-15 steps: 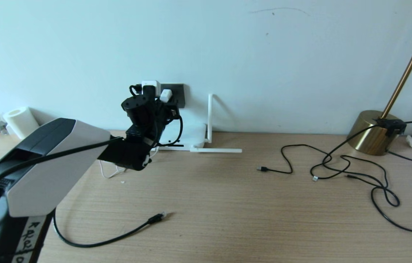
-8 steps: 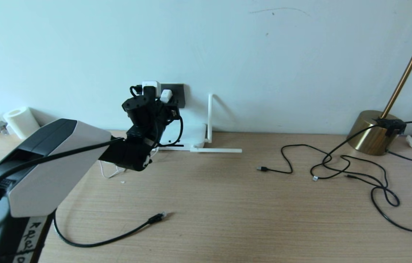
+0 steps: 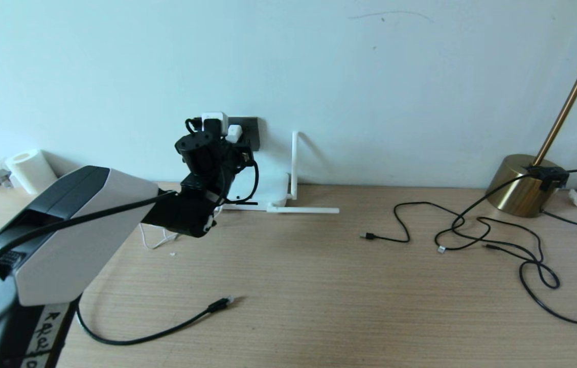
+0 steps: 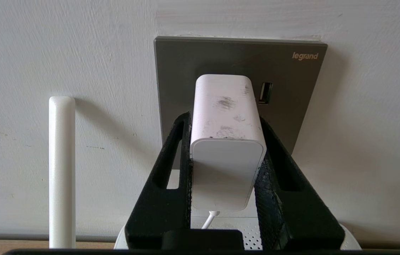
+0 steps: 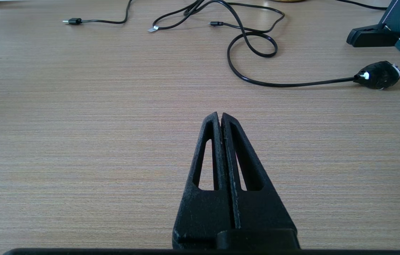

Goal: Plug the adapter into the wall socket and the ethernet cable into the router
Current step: Plug plug into socket

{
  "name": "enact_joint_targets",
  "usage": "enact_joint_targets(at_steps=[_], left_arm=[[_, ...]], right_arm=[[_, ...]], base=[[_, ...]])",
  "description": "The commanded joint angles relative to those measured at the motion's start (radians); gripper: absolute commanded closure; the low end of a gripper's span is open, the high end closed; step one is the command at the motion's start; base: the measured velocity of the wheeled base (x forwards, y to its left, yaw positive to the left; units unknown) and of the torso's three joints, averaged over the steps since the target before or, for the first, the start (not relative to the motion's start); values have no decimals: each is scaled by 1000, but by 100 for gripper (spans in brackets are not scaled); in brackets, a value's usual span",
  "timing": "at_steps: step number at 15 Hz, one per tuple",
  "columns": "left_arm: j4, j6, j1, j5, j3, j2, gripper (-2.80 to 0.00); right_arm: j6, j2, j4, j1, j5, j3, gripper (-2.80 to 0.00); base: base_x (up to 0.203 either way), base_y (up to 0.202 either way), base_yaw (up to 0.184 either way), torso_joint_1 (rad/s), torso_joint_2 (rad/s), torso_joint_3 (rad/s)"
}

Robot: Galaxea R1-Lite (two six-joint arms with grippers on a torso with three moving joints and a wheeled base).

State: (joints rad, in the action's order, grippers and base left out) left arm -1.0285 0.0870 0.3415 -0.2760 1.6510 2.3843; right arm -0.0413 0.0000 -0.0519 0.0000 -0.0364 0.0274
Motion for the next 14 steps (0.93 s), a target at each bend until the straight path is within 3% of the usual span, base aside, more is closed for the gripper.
enact_joint_targets(at_steps=[1, 14], left_arm=[[-7, 0, 2, 0, 3, 3, 0], [17, 2, 1, -1, 24, 2, 0]], right_arm=[[0, 0, 0, 0, 0, 0, 0], [0, 0, 0, 0, 0, 0, 0]], base=[[0, 0, 0, 0, 0, 0], [0, 0, 0, 0, 0, 0]])
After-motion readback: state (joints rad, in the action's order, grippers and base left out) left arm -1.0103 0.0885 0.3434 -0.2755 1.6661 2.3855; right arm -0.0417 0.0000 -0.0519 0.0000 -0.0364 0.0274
